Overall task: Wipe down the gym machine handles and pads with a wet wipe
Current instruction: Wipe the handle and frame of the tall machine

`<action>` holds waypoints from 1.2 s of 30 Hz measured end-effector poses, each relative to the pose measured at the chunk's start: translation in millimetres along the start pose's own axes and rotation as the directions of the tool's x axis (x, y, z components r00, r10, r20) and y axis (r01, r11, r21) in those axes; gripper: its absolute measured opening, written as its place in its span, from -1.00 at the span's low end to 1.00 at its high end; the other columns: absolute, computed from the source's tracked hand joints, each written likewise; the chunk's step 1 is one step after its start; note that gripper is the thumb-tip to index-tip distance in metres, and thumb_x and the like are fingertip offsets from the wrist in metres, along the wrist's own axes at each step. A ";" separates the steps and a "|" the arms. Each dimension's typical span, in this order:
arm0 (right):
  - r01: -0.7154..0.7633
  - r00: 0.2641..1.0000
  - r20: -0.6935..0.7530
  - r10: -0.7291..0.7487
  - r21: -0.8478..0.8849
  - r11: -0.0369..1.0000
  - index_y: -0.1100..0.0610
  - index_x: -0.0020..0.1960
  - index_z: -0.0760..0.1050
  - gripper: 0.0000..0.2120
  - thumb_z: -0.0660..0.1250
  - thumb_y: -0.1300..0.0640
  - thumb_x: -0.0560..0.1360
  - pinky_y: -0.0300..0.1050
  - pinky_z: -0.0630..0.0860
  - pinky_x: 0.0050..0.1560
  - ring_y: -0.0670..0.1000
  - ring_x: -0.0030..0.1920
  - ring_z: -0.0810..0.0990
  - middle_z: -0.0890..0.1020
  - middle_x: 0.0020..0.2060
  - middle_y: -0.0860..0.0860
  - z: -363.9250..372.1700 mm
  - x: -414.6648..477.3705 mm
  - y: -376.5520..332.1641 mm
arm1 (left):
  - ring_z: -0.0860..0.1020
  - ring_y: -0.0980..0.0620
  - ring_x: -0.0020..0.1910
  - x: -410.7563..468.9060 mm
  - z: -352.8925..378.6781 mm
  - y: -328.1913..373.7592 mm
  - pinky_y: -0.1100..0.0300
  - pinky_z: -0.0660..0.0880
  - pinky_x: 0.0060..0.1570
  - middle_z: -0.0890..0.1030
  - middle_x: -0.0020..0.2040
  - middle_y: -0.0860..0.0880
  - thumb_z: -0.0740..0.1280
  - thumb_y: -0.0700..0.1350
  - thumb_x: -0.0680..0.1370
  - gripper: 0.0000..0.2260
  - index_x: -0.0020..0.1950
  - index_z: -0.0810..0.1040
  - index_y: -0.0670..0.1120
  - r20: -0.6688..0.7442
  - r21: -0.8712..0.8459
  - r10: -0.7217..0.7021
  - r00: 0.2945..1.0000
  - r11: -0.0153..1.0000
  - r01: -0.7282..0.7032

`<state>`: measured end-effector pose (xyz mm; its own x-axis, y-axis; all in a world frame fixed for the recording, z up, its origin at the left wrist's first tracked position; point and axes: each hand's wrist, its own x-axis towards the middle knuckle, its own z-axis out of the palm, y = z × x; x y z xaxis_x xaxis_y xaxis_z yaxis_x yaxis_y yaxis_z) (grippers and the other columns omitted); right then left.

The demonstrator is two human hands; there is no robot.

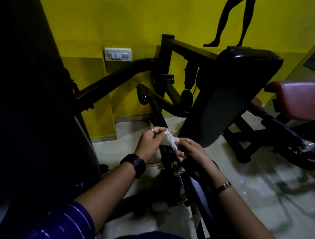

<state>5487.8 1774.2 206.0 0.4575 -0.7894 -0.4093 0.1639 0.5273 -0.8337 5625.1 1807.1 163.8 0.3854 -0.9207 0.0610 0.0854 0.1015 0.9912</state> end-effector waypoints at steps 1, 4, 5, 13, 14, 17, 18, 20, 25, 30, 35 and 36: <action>0.005 1.000 0.001 -0.005 0.010 1.000 0.31 -0.05 0.43 -0.95 0.20 0.37 0.57 -0.28 0.44 -0.58 -0.08 -0.60 0.50 0.53 -0.52 0.11 2.6 -2.7 -0.8 | 0.61 0.04 -0.04 -3.8 -1.6 2.6 0.16 0.53 0.08 0.67 -0.10 -0.03 0.26 -0.29 0.60 -0.83 -0.10 0.60 -0.12 0.001 -0.044 -0.002 1.000 0.999 0.002; 0.030 1.000 -0.011 -0.029 0.036 0.999 0.29 -0.09 0.41 -0.91 0.19 0.40 0.55 -0.18 0.56 -0.50 -0.04 -0.56 0.54 0.54 -0.38 0.18 9.2 -9.7 2.9 | 0.61 0.04 -0.06 -20.7 -5.9 12.2 0.21 0.54 0.02 0.68 -0.10 -0.02 0.24 -0.25 0.57 -0.84 -0.16 0.57 -0.14 -0.005 -0.204 -0.019 1.000 0.979 0.018; 0.037 0.999 -0.024 -0.036 0.032 0.999 0.27 -0.11 0.41 -0.90 0.19 0.41 0.55 -0.15 0.60 -0.45 -0.03 -0.54 0.56 0.55 -0.35 0.19 11.6 -12.6 6.3 | 0.62 0.07 -0.07 -27.8 -8.9 14.3 0.25 0.54 -0.02 0.68 -0.09 -0.01 0.25 -0.18 0.52 -0.86 -0.18 0.56 -0.15 -0.030 -0.244 -0.043 0.999 0.969 0.034; 0.198 0.980 -0.036 -0.196 0.056 0.979 0.19 -0.10 0.35 -0.79 0.16 0.48 0.54 -0.18 0.61 -0.39 -0.09 -0.47 0.59 0.51 -0.29 0.15 34.0 -49.7 45.1 | 0.56 -0.02 -0.12 -87.0 -19.7 28.3 0.13 0.51 -0.06 0.62 -0.05 -0.14 0.40 -0.27 0.54 -0.78 0.05 0.43 -0.02 -0.240 -0.385 -0.195 0.951 0.918 0.091; 0.207 0.978 -0.028 -0.206 0.045 0.977 0.19 -0.08 0.35 -0.79 0.15 0.48 0.54 -0.18 0.61 -0.36 -0.07 -0.42 0.60 0.52 -0.26 0.15 34.7 -55.3 52.5 | 0.58 -0.02 -0.13 -96.3 -19.6 28.8 0.14 0.53 -0.07 0.64 -0.09 -0.13 0.37 -0.32 0.54 -0.72 0.10 0.41 0.01 -0.242 -0.374 -0.206 0.948 0.921 0.105; 0.218 0.976 -0.018 -0.218 0.028 0.975 0.20 0.00 0.35 -0.81 0.14 0.46 0.55 -0.21 0.58 -0.37 0.00 -0.28 0.58 0.52 -0.17 0.19 35.0 -78.6 77.3 | 0.59 0.04 -0.27 -130.1 -25.1 23.3 0.13 0.54 -0.12 0.65 -0.25 -0.09 0.29 -0.39 0.56 -0.62 0.20 0.39 0.04 -0.280 -0.331 -0.203 0.938 0.938 0.104; 0.217 0.976 -0.022 -0.216 0.019 0.976 0.19 0.01 0.36 -0.82 0.15 0.45 0.55 -0.23 0.56 -0.39 0.02 -0.26 0.57 0.51 -0.15 0.20 34.2 -86.4 83.8 | 0.58 0.08 -0.32 -139.9 -25.9 22.3 0.13 0.54 -0.13 0.64 -0.30 -0.06 0.25 -0.39 0.57 -0.63 0.24 0.39 0.02 -0.302 -0.340 -0.207 0.930 0.935 0.098; 0.216 0.976 -0.038 -0.216 -0.017 0.976 0.19 -0.01 0.39 -0.84 0.17 0.42 0.55 -0.24 0.55 -0.38 0.00 -0.28 0.59 0.55 -0.15 0.20 30.9 -102.8 97.2 | 0.56 0.13 -0.41 -160.3 -25.9 20.4 0.13 0.53 -0.17 0.61 -0.37 0.00 0.20 -0.34 0.61 -0.68 0.27 0.39 -0.01 -0.328 -0.390 -0.230 0.916 0.917 0.090; 0.234 0.972 0.049 -0.229 -0.170 0.957 0.26 0.09 0.44 -0.81 0.36 0.24 0.52 -0.12 0.58 -0.18 0.10 -0.08 0.63 0.62 -0.04 0.25 20.0 -136.4 117.7 | 0.63 0.05 -0.21 -204.5 -17.1 17.2 0.12 0.58 -0.07 0.67 -0.15 -0.09 0.38 -0.31 0.53 -0.51 0.37 0.29 0.01 -0.282 -0.362 -0.238 0.930 0.923 0.127; 0.220 0.975 0.056 -0.213 -0.277 0.935 0.23 0.03 0.49 -0.86 0.37 0.18 0.52 -0.02 0.52 -0.16 0.12 -0.11 0.61 0.62 -0.05 0.27 17.2 -155.3 120.7 | 0.60 0.02 -0.18 -229.3 -15.8 15.3 0.07 0.56 0.04 0.64 -0.22 -0.10 0.35 -0.39 0.52 -0.42 0.43 0.29 0.06 -0.285 -0.233 -0.202 0.937 0.963 0.137; 0.054 0.994 0.107 -0.038 -0.143 0.988 0.28 0.08 0.49 -0.84 0.29 0.20 0.57 -0.11 0.57 -0.27 0.06 -0.27 0.61 0.62 -0.14 0.23 20.9 -161.9 113.5 | 0.53 -0.10 -0.13 -243.1 -22.8 24.1 -0.09 0.50 0.07 0.59 -0.18 -0.21 0.29 -0.44 0.52 -0.46 0.40 0.37 0.00 -0.355 -0.278 -0.193 0.915 0.956 0.094; 0.022 0.993 0.118 -0.008 -0.118 0.993 0.30 0.10 0.49 -0.81 0.28 0.18 0.57 -0.12 0.57 -0.29 0.09 -0.28 0.58 0.59 -0.14 0.26 22.2 -162.8 114.1 | 0.56 -0.10 -0.14 -245.0 -24.5 26.1 -0.08 0.52 0.04 0.62 -0.19 -0.19 0.29 -0.45 0.52 -0.49 0.35 0.40 0.01 -0.376 -0.284 -0.187 0.908 0.956 0.080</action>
<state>5451.4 1969.9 185.7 0.5565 -0.7506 -0.3562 0.0698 0.4695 -0.8802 5555.4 2044.6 171.8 0.6790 -0.7131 -0.1743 0.3729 0.1305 0.9187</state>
